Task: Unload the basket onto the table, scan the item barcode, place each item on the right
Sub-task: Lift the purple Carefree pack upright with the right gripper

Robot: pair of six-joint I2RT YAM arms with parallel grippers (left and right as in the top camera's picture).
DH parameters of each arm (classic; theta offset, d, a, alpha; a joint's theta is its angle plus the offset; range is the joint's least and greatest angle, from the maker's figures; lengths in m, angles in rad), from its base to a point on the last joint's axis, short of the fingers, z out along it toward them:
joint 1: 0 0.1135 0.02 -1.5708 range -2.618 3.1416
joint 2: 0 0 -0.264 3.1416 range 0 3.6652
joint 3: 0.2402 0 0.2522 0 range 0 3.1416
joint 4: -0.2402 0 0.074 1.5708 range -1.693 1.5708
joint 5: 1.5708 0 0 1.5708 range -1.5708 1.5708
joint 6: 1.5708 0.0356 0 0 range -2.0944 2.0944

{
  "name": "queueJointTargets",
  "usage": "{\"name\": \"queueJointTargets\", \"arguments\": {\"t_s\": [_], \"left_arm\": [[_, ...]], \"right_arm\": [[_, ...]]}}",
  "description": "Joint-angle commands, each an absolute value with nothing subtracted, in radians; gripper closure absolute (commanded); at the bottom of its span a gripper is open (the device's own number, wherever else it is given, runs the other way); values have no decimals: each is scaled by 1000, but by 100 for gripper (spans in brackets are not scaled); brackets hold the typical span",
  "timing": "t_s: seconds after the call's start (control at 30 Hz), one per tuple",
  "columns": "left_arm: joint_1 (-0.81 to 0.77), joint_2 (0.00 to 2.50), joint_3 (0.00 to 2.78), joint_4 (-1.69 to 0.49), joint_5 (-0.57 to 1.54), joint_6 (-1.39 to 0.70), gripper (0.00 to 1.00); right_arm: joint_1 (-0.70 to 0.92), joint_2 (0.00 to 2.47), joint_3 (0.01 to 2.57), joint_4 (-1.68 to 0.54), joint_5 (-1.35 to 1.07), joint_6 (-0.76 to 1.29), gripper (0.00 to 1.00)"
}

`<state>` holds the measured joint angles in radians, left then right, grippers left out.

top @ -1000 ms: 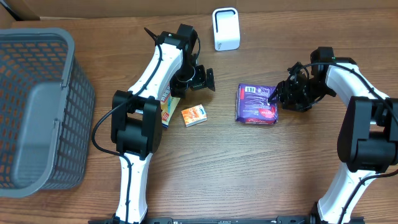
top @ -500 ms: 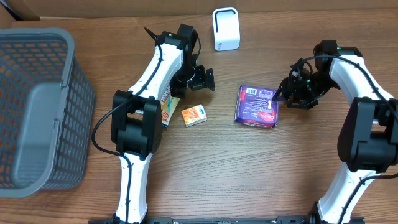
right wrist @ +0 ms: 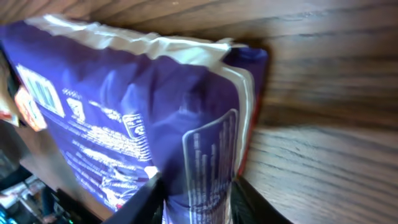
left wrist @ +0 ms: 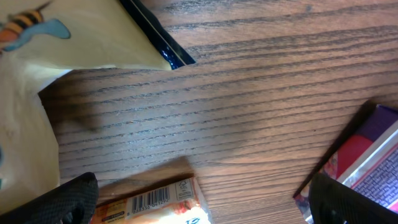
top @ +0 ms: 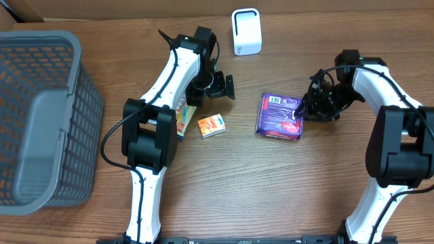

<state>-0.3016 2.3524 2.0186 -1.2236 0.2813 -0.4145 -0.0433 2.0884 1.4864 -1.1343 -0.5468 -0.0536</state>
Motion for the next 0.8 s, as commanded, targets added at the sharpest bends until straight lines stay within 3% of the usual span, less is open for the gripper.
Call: {"name": "queueJointTargets", "arguments": {"t_s": [0.0,0.2,0.47,0.77], "left_arm": [[-309,2343,2031,-1224,269,-403,0],[-309,2343,2031,-1226,270,-403,0],[-309,2343,2031,-1227,270,-403,0],[-309,2343,2031,-1226,308,-403,0]], "right_arm": [[-40,2090,1477,-1115,-541,-48,75],[-56,2090,1511,-1128,-540,-48,96],[-60,2085,1653,-1225,-405,-31,96],[-30,2070,1836,-1448,72,232,96]]}}
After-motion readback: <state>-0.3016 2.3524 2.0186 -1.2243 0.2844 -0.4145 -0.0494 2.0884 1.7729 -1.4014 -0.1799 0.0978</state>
